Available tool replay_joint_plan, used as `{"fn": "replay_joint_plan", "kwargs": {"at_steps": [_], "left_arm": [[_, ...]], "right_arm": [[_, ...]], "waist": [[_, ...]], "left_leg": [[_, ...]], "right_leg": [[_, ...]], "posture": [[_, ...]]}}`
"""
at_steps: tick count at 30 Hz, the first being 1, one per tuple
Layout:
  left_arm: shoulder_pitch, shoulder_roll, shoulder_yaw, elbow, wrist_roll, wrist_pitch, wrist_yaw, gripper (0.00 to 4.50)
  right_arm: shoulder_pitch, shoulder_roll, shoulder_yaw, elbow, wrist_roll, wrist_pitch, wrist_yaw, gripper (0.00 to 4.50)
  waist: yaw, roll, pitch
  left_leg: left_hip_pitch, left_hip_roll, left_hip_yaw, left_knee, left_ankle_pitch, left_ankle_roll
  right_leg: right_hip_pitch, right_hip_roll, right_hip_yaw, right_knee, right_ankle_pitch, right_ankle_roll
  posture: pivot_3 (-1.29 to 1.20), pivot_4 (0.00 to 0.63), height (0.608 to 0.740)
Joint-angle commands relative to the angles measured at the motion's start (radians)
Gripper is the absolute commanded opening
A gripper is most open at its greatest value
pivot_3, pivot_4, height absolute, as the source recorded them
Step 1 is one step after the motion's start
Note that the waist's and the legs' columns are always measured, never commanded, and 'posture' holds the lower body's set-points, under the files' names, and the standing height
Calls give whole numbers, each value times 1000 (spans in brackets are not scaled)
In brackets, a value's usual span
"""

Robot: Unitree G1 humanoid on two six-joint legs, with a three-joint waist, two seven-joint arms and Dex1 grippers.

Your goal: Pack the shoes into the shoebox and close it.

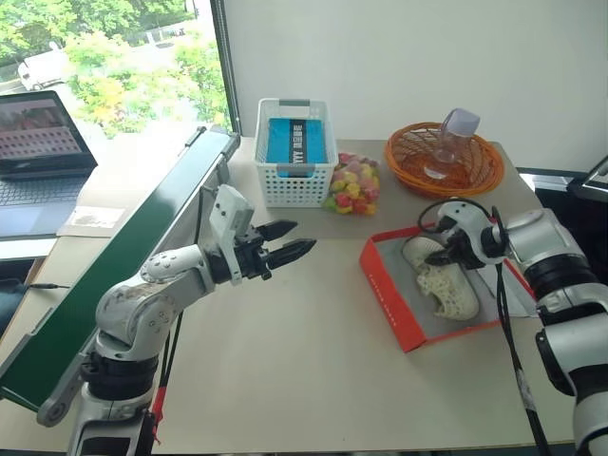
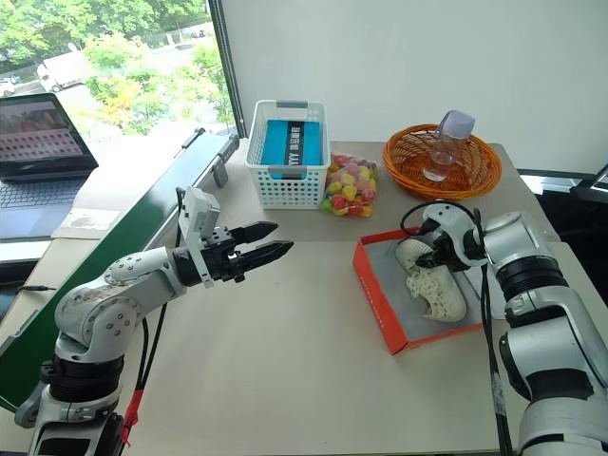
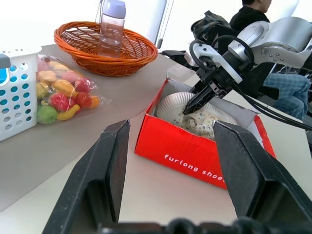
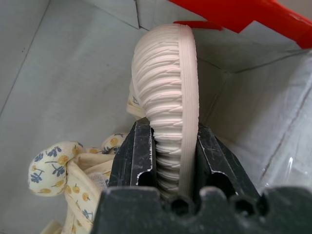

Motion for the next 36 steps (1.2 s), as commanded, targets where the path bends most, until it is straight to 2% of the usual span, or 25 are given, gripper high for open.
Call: {"fn": "replay_joint_plan", "kwargs": {"at_steps": [1,7,8,10,18,21,25,28,29,30,36], "left_arm": [[-2,6,19,-43,-15,-12,5,2923],[-10,13,5,-35,1,-23,-4,2923],[-16,13,6,-29,1,-25,-5,2923],[-25,12,8,-18,5,-31,-6,2923],[-40,22,5,-4,11,-43,-21,2923],[-53,28,15,19,27,-48,-8,2923],[-52,66,59,71,74,-63,27,2923],[-43,77,114,108,70,-54,49,3616],[-40,80,129,119,73,-52,57,4147],[-33,87,133,125,85,-57,60,4382],[65,126,150,132,201,-107,114,4382]], "right_arm": [[1,9,-23,52,-36,-5,7,1586],[-14,-10,-50,-56,-31,50,65,3621],[-15,-15,-58,-91,-23,75,76,4076],[-9,-30,-70,-170,-16,115,89,4474],[44,-112,-168,-617,65,362,104,4474],[39,-90,-270,-722,141,414,71,4474],[101,-15,-429,-880,304,338,74,4474],[154,-1,-435,-965,368,373,77,4500],[169,8,-430,-987,379,363,69,4500],[179,19,-429,-1004,397,369,60,4500],[232,161,-440,-1105,510,387,-43,4500]], "waist": [[1,0,0],[-1,0,0],[-4,0,0],[-6,0,0],[-6,0,0],[-5,0,0],[-8,0,0],[-6,0,0],[-5,0,0],[-5,0,0],[-9,0,0]], "left_leg": [[0,0,0,0,0,0],[2,0,1,0,0,0],[1,0,1,0,0,0],[1,0,1,0,0,0],[1,0,1,-2,0,0],[2,0,2,-1,0,0],[2,1,1,-2,0,0],[2,1,1,-3,0,0],[2,0,1,-3,0,0],[2,0,1,-3,0,0],[4,1,2,-4,0,0]], "right_leg": [[0,0,0,0,0,0],[0,0,1,1,0,0],[0,0,1,1,0,0],[-1,0,1,2,0,0],[-2,0,1,2,0,0],[-2,0,2,2,0,-1],[-2,0,2,2,0,-1],[-1,0,1,2,-1,-1],[-2,0,1,2,-1,-1],[-1,-1,1,2,-1,-1],[-2,-1,2,3,-1,-2]], "posture": [[0,150,740],[0,150,740],[0,150,740],[0,150,740],[0,150,740],[0,150,740],[0,150,740],[0,150,740],[0,150,740],[0,150,740],[0,150,740]]}}
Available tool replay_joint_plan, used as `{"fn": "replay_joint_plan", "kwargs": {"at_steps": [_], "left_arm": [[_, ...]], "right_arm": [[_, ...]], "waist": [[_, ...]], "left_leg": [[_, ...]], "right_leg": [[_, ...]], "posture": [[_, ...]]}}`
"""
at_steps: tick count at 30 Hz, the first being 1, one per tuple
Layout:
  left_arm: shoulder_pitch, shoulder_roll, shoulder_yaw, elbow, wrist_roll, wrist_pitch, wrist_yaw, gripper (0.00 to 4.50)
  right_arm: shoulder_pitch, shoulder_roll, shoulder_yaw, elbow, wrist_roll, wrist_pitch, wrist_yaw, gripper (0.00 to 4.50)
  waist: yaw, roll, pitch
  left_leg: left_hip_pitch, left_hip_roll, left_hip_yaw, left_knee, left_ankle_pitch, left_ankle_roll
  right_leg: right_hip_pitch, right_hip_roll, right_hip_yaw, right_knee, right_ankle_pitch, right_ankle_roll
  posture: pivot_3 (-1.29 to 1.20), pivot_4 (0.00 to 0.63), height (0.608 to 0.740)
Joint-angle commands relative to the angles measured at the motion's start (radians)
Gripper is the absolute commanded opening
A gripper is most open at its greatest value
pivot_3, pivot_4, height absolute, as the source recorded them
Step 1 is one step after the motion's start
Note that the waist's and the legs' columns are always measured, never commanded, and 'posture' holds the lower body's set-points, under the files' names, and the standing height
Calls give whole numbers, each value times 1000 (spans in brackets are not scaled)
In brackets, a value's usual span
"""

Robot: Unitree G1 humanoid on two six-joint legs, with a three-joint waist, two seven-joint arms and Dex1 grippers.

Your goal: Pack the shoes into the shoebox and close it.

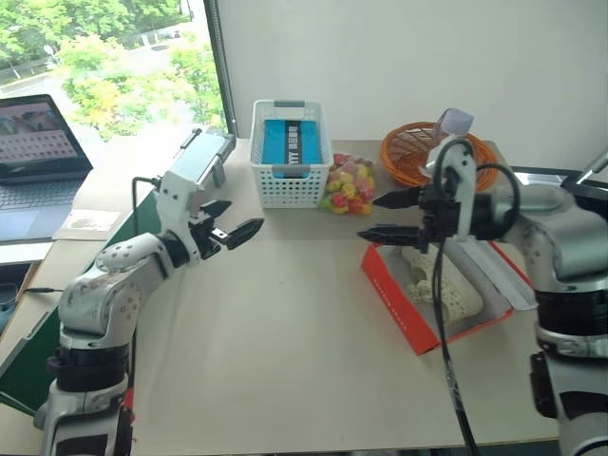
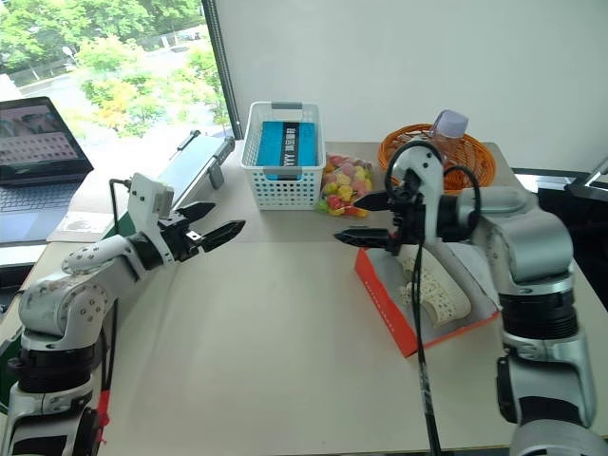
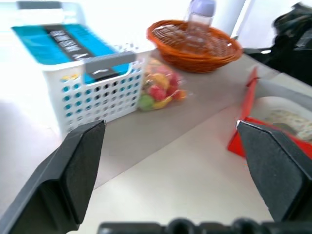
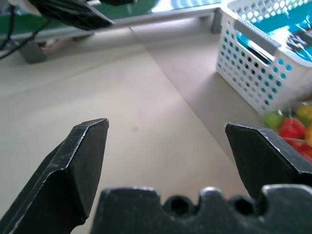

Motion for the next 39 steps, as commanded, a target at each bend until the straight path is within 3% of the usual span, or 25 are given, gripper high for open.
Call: {"fn": "replay_joint_plan", "kwargs": {"at_steps": [1,11,21,32,39], "left_arm": [[39,15,31,-22,60,-51,44,4382],[110,-24,102,-53,163,-78,210,4382],[80,-20,81,-23,198,-95,206,4382],[-78,76,206,281,235,-131,219,4382],[-174,121,191,474,252,-187,156,4382]], "right_arm": [[9,38,-19,-70,52,-6,-63,4500],[64,148,86,-29,1,-116,-176,4500],[51,203,132,44,-37,-214,-210,4500],[56,214,229,27,-98,-307,-170,4500],[29,227,236,35,-95,-322,-164,4500]], "waist": [[2,0,0],[4,-1,-1],[4,-1,-1],[3,-1,-1],[4,-2,-1]], "left_leg": [[0,0,0,0,0,0],[0,0,1,-1,0,0],[0,0,1,-1,0,0],[1,0,1,-1,0,-1],[0,0,2,-1,0,-1]], "right_leg": [[0,0,0,0,0,0],[-1,-1,-1,0,0,0],[-1,-1,-1,0,0,-1],[-1,-1,-1,0,0,-1],[-1,-1,-2,1,0,-1]], "posture": [[0,150,740],[0,150,740],[0,150,740],[0,150,740],[0,150,740]]}}
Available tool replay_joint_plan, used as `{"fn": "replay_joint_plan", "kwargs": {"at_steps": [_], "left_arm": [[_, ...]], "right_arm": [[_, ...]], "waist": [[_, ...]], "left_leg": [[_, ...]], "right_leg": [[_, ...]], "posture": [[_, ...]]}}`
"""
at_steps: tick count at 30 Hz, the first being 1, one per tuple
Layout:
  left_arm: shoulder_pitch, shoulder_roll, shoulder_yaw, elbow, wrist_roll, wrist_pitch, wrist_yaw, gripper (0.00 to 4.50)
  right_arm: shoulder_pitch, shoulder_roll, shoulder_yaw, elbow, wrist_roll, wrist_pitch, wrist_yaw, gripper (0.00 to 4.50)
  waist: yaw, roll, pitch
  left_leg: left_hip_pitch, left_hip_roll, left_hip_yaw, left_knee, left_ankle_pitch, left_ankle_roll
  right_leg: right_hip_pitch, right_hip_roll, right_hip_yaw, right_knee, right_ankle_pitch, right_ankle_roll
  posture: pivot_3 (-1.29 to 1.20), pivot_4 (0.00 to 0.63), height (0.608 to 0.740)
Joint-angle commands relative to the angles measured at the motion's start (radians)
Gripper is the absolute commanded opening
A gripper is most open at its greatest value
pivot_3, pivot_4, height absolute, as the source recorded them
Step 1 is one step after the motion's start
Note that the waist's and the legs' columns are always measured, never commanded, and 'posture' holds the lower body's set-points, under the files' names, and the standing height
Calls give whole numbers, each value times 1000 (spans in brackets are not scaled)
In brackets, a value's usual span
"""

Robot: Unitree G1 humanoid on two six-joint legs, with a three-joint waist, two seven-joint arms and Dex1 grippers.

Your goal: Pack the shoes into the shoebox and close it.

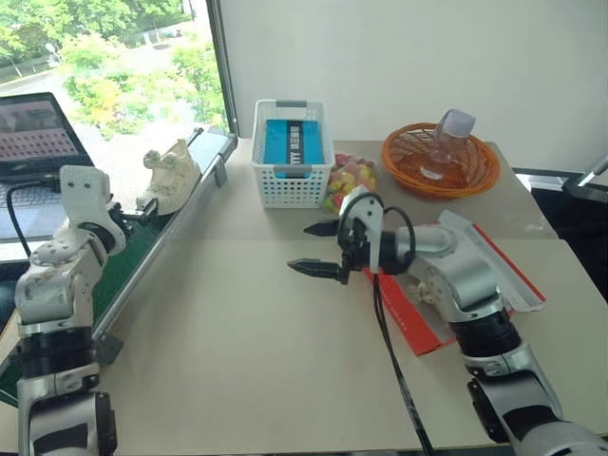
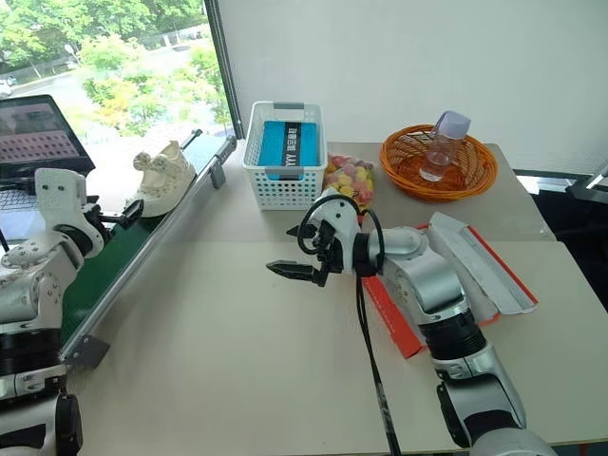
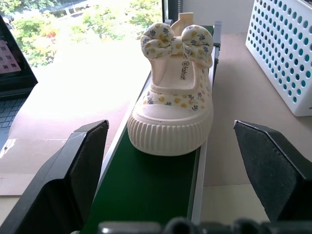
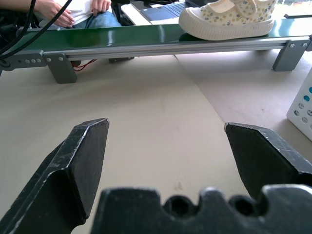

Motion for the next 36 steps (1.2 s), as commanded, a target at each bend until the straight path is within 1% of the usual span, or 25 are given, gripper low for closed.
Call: {"fn": "replay_joint_plan", "kwargs": {"at_steps": [1,9,14,17,20,21,23,28,30,32,36], "left_arm": [[-75,42,-10,114,26,-75,-46,4382],[-170,67,-80,336,72,-153,-143,4382],[-225,68,-104,477,93,-119,-165,4382],[-237,59,-99,504,89,-123,-168,3605],[-242,43,-98,483,78,-132,-179,2555],[-243,37,-98,470,76,-134,-178,2169],[-240,26,-96,436,68,-130,-178,1593],[-236,1,-71,327,40,-107,-162,283],[-255,-20,-56,264,15,-105,-153,16],[-271,-41,-48,197,-14,-99,-148,16],[-296,-133,-68,4,-103,-26,-132,16]], "right_arm": [[-43,4,-15,-25,2,-25,0,4500],[-46,-5,-23,-41,6,-11,-7,4500],[-43,-17,-27,-54,4,-2,-19,4500],[-39,-26,-31,-65,9,4,-27,4500],[-37,-33,-32,-71,12,10,-33,4500],[-36,-35,-31,-73,11,12,-34,4500],[-33,-40,-30,-78,11,16,-36,4500],[-32,-38,-28,-77,9,15,-47,4500],[-35,-34,-34,-73,14,20,-56,4500],[-40,-24,-53,-70,32,38,-72,4500],[-67,13,-171,-64,141,146,-130,4500]], "waist": [[-1,0,0],[-1,0,0],[-1,0,0],[2,0,0],[6,0,0],[8,0,0],[15,0,0],[23,-1,0],[20,-2,0],[19,-2,0],[21,-2,0]], "left_leg": [[0,0,0,0,0,0],[0,0,0,-1,0,-1],[0,0,0,-1,0,-1],[0,0,0,-1,0,-1],[0,0,0,0,1,-1],[0,0,0,0,1,-2],[0,0,-1,0,1,-2],[-2,0,-1,0,1,-2],[-4,0,-1,0,1,-2],[-6,0,-2,0,1,-2],[-7,0,-3,0,2,-2]], "right_leg": [[0,0,0,0,0,0],[0,0,0,0,0,0],[-1,0,0,0,0,0],[0,0,-1,1,0,0],[0,0,-1,1,0,0],[0,0,-1,1,0,0],[0,0,-1,1,0,0],[0,0,-2,0,0,0],[-2,0,-2,0,0,0],[-4,0,-2,0,0,0],[-4,0,-3,0,1,0]], "posture": [[0,150,740],[0,150,740],[0,150,740],[0,150,740],[0,150,740],[0,150,740],[0,150,740],[0,150,740],[0,150,740],[0,150,740],[0,150,740]]}}
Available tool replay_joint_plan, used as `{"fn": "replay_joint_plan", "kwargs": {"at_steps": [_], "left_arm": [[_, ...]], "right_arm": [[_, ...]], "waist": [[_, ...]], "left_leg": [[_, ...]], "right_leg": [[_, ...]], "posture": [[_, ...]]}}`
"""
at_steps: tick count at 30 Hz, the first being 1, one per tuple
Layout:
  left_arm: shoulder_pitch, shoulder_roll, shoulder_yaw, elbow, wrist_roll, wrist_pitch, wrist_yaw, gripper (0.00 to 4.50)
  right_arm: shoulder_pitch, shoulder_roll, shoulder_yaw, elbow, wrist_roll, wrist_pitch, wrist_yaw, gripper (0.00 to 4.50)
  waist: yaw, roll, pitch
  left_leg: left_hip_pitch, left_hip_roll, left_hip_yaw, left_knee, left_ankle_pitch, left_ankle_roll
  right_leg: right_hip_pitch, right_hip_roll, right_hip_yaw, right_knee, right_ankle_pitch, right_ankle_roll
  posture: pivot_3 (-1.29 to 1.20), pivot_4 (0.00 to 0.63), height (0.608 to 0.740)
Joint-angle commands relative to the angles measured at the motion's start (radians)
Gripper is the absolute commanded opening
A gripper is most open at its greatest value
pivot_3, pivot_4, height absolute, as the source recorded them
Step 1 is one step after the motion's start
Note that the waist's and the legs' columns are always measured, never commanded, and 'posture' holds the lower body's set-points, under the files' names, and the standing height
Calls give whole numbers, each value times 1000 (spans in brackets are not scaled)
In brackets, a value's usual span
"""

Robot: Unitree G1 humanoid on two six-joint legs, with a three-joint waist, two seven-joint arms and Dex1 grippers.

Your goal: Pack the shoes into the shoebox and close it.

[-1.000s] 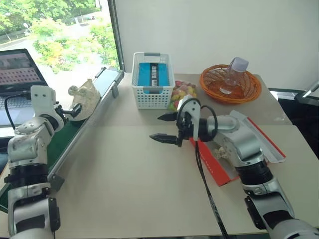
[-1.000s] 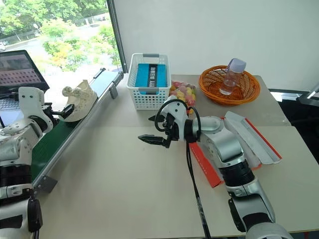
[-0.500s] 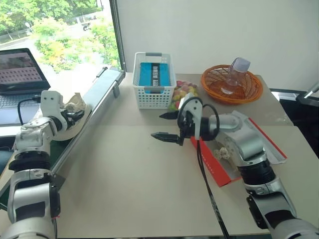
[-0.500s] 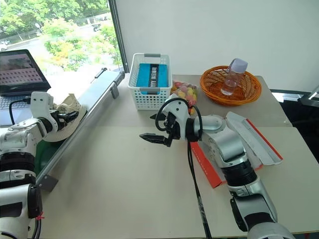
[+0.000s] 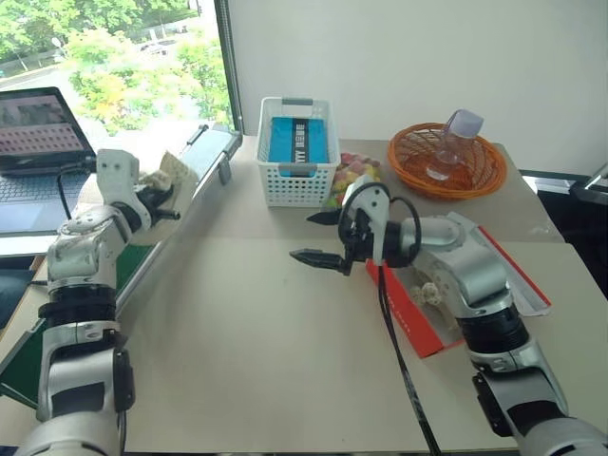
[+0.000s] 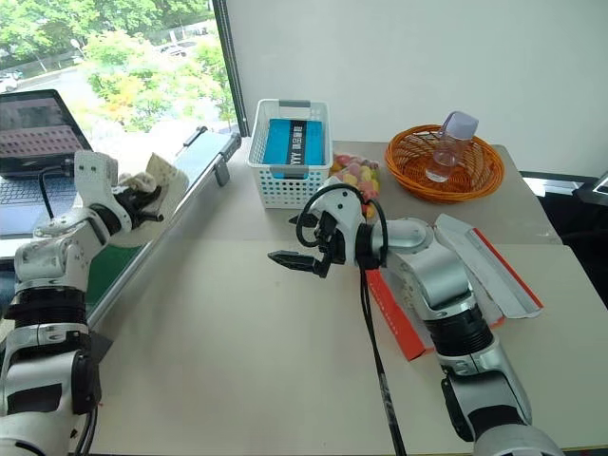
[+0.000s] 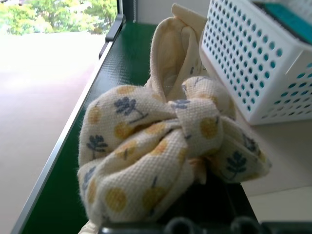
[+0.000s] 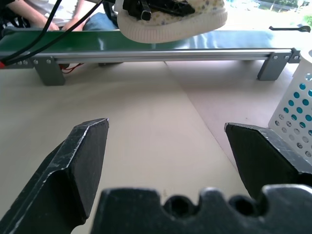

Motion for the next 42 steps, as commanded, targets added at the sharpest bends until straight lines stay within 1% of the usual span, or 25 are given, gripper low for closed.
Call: {"fn": "replay_joint_plan", "kwargs": {"at_steps": [1,4,7,11,16,18,24,26,31,35,36,37,40,41,42], "left_arm": [[-50,-74,-5,-228,-97,63,23,16],[-50,-174,-46,-363,-156,123,53,16],[-75,-331,-29,-385,-255,193,135,16],[-85,-437,-74,-375,-258,191,169,16],[-110,-521,-108,-373,-275,185,190,16],[-114,-541,-122,-374,-273,183,189,16],[-117,-543,-116,-379,-275,189,197,16],[-116,-563,-109,-380,-288,193,213,16],[-101,-613,-138,-416,-300,203,240,16],[-81,-596,-150,-414,-288,205,233,16],[-76,-594,-149,-412,-291,206,234,0],[-71,-594,-150,-414,-296,208,234,0],[-64,-595,-157,-424,-308,211,233,0],[-63,-595,-158,-425,-310,211,233,0],[-63,-594,-159,-424,-310,211,233,0]], "right_arm": [[-53,28,-151,-17,125,110,-68,4500],[-106,85,-307,25,244,242,-199,4500],[-172,159,-468,43,376,313,-358,4500],[-214,208,-568,48,456,360,-514,4500],[-210,219,-598,29,516,391,-617,4500],[-202,218,-601,25,528,394,-645,4500],[-184,196,-599,19,549,395,-696,4500],[-182,193,-599,25,553,391,-705,4500],[-174,193,-576,37,548,375,-713,4500],[-174,200,-576,57,555,364,-722,4500],[-174,201,-577,62,557,361,-723,3940],[-176,201,-578,66,559,359,-722,3825],[-180,202,-583,76,563,350,-725,2758],[-182,204,-585,79,565,347,-728,2643],[-184,204,-587,82,568,345,-729,2067]], "waist": [[2,0,0],[4,0,0],[3,0,0],[-8,0,0],[-22,0,0],[-22,0,0],[-24,0,0],[-23,0,0],[-22,0,0],[-22,0,0],[-22,0,0],[-23,0,0],[-25,1,0],[-24,1,0],[-24,1,0]], "left_leg": [[0,0,-1,0,0,0],[0,0,-1,1,0,0],[1,0,-2,1,0,0],[1,0,-2,0,0,0],[0,-1,-2,0,0,0],[1,-1,-2,0,0,1],[1,-1,-2,0,0,1],[0,-1,-2,0,0,1],[0,-1,-2,0,0,1],[0,-1,-3,0,0,1],[0,-1,-3,0,0,1],[0,-1,-3,0,0,1],[0,-1,-3,0,0,1],[0,-1,-3,0,0,1],[0,-1,-3,0,0,1]], "right_leg": [[0,0,0,0,0,0],[1,0,0,0,0,0],[2,0,-1,0,0,0],[2,0,0,0,0,0],[2,0,0,0,0,0],[2,0,0,0,0,1],[2,1,0,0,0,1],[2,1,0,-1,0,1],[2,1,0,-1,0,1],[2,1,0,-1,0,1],[2,1,0,-1,0,1],[2,1,0,-1,0,1],[2,1,0,-1,0,1],[2,1,0,-1,0,1],[2,1,0,-1,0,1]], "posture": [[0,150,740],[0,150,740],[0,150,740],[0,150,740],[0,150,740],[0,150,740],[0,150,740],[0,150,740],[0,150,740],[0,150,740],[0,150,740],[0,150,740],[0,150,740],[0,150,740],[0,150,740]]}}
